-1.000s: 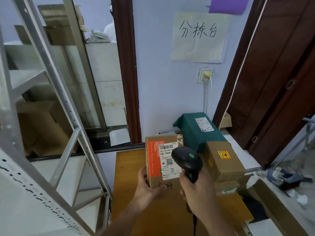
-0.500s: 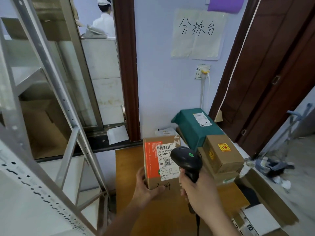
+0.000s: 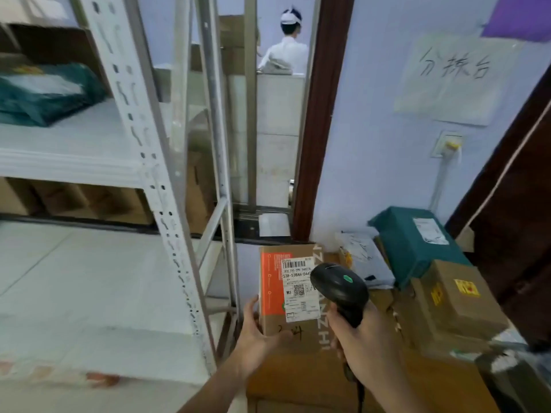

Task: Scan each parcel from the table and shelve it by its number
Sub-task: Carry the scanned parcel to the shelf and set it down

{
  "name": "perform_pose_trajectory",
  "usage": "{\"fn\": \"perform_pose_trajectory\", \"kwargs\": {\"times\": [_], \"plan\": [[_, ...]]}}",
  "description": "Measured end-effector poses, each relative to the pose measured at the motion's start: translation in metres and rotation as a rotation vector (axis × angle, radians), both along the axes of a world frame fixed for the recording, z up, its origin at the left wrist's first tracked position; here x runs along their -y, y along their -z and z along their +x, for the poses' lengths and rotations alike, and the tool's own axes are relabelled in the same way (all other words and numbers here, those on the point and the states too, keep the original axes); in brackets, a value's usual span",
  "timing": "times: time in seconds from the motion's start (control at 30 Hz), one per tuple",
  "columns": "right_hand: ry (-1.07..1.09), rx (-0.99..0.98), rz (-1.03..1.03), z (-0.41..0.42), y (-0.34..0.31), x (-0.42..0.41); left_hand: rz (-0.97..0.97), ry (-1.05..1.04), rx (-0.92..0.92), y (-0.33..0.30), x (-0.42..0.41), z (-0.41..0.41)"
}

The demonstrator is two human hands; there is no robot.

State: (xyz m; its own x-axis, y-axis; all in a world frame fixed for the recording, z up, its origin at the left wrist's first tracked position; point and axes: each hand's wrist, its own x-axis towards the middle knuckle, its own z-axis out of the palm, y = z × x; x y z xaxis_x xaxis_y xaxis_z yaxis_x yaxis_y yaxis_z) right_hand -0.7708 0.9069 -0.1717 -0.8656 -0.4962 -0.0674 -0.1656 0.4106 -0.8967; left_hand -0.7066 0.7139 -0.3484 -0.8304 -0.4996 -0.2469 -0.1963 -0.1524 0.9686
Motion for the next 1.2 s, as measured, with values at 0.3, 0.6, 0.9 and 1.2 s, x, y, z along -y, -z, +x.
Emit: {"fn": "perform_pose_trajectory", "kwargs": {"times": [0.3, 0.6, 0.9, 1.2], "plan": [[-0.345, 0.082, -0.003, 0.07, 0.005, 0.042, -0.03, -0.296, 0.063, 0.001, 0.011, 0.16], [-0.534, 0.057, 0.039, 0.166, 0.007, 0.134, -0.044, -0.511, 0.074, 0.005, 0.067, 0.291], [-0.646, 0.018, -0.016, 0.304, -0.015, 0.275, 0.019, -0.779, -0.025, -0.015, 0.178, 0.448], [-0.733, 0.029, -0.048, 0.392, -0.026, 0.403, 0.024, -0.949, -0.064, -0.02, 0.282, 0.558]]}}
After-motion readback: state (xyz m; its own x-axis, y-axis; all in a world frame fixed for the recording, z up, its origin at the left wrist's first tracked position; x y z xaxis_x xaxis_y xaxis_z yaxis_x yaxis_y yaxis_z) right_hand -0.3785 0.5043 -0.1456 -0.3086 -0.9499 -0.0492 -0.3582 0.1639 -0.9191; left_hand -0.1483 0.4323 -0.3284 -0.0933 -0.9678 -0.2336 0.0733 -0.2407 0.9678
